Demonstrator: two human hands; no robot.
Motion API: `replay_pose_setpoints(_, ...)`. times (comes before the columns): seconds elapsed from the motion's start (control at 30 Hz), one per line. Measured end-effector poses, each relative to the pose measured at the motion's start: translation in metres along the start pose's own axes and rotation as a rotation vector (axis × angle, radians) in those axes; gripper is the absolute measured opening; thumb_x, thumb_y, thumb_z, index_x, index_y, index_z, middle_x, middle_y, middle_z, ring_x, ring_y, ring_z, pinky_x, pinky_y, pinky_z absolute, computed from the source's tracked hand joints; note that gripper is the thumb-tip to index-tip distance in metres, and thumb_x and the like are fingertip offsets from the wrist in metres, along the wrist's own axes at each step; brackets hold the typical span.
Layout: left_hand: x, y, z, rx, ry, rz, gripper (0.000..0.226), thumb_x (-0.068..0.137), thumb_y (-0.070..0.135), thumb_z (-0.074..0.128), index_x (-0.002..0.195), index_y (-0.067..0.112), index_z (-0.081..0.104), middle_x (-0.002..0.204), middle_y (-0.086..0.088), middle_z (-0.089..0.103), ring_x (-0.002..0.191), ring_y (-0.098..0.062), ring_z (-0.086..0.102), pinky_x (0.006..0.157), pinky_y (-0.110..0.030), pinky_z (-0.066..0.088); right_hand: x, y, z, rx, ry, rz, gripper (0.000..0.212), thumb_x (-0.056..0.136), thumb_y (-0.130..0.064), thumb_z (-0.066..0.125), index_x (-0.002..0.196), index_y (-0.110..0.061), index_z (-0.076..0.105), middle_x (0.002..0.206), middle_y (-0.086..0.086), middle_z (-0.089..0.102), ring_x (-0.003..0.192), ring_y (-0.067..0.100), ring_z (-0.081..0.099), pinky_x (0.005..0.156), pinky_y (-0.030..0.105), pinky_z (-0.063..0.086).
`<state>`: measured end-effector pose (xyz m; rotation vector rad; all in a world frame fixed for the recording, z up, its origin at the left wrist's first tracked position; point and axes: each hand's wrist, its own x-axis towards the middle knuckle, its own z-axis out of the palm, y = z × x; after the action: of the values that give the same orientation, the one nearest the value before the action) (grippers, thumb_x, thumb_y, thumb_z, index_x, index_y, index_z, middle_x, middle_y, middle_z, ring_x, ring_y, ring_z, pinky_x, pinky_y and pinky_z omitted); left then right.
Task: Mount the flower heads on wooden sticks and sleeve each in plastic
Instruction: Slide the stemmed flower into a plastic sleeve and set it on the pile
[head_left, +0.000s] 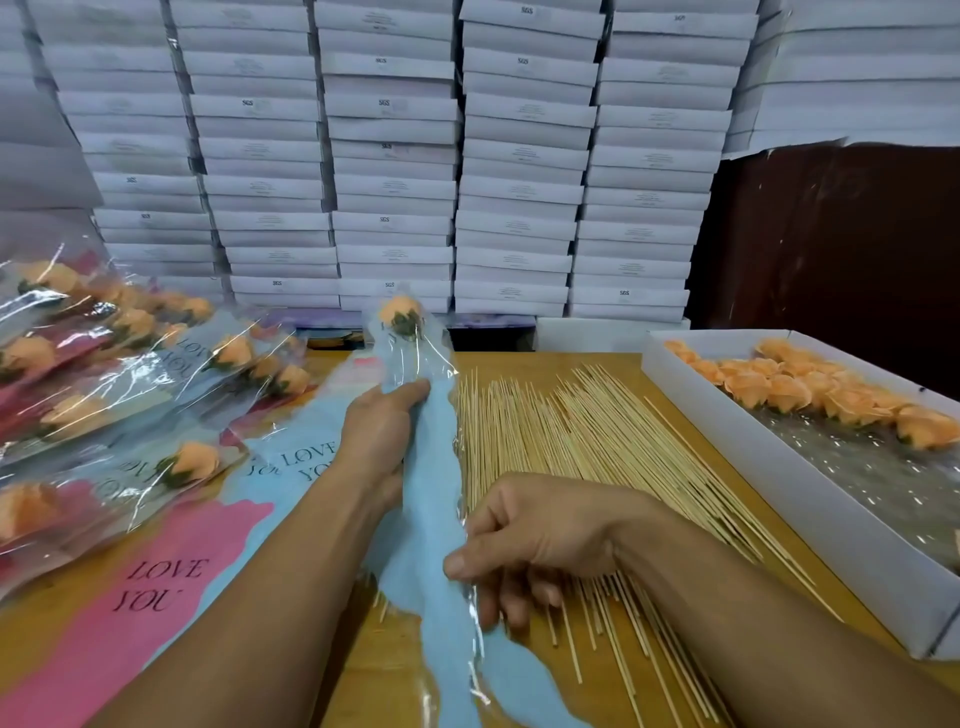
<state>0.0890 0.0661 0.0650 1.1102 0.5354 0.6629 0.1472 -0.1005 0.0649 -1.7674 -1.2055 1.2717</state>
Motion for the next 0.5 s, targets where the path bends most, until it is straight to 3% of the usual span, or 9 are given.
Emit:
replay_pose_setpoints(0.1, 0.001, 0.0, 0.001, -0.024, 0.03, 0.049, 0.028, 0.096, 0.016, 0.062, 0.114, -0.006, 0.065, 0.081, -0.017, 0.069, 0.055, -0.024, 0.064, 0.046, -0.03, 0.052, 0.0, -0.002, 0.0, 0.031, 0.054, -0.022, 0.023, 0.099, -0.015, 0.064, 0.079, -0.002, 0.065, 0.063, 0.003, 0.07, 0.044, 0.005, 0.061, 0.035, 0.015, 0.039)
replay_pose_setpoints(0.2, -0.002, 0.001, 0.003, -0.031, 0.023, 0.054, 0.029, 0.096, 0.02, 0.064, 0.113, -0.004, 0.066, 0.078, -0.015, 0.07, 0.053, -0.023, 0.064, 0.046, -0.028, 0.052, 0.0, -0.001, 0.001, 0.044, 0.08, -0.047, 0.027, 0.098, -0.013, 0.065, 0.072, -0.007, 0.066, 0.064, 0.006, 0.069, 0.045, 0.008, 0.061, 0.034, 0.016, 0.038)
replay_pose_setpoints(0.3, -0.008, 0.001, 0.006, 0.003, -0.03, 0.017, 0.031, 0.095, 0.025, 0.065, 0.111, -0.001, 0.069, 0.082, -0.014, 0.072, 0.06, -0.026, 0.066, 0.056, -0.031, 0.053, 0.0, -0.001, -0.001, 0.066, 0.127, -0.07, 0.025, 0.097, -0.013, 0.066, 0.074, -0.006, 0.064, 0.062, 0.004, 0.068, 0.045, 0.008, 0.061, 0.035, 0.016, 0.039)
replay_pose_setpoints(0.5, -0.019, 0.008, 0.011, 0.259, -0.107, -0.046, 0.01, 0.088, 0.011, 0.07, 0.089, 0.001, 0.068, 0.073, -0.014, 0.072, 0.06, -0.027, 0.067, 0.057, -0.032, 0.054, -0.001, -0.002, -0.001, 0.158, 0.22, -0.16, 0.025, 0.098, -0.015, 0.065, 0.079, 0.001, 0.064, 0.065, 0.008, 0.069, 0.044, 0.009, 0.06, 0.035, 0.017, 0.04)
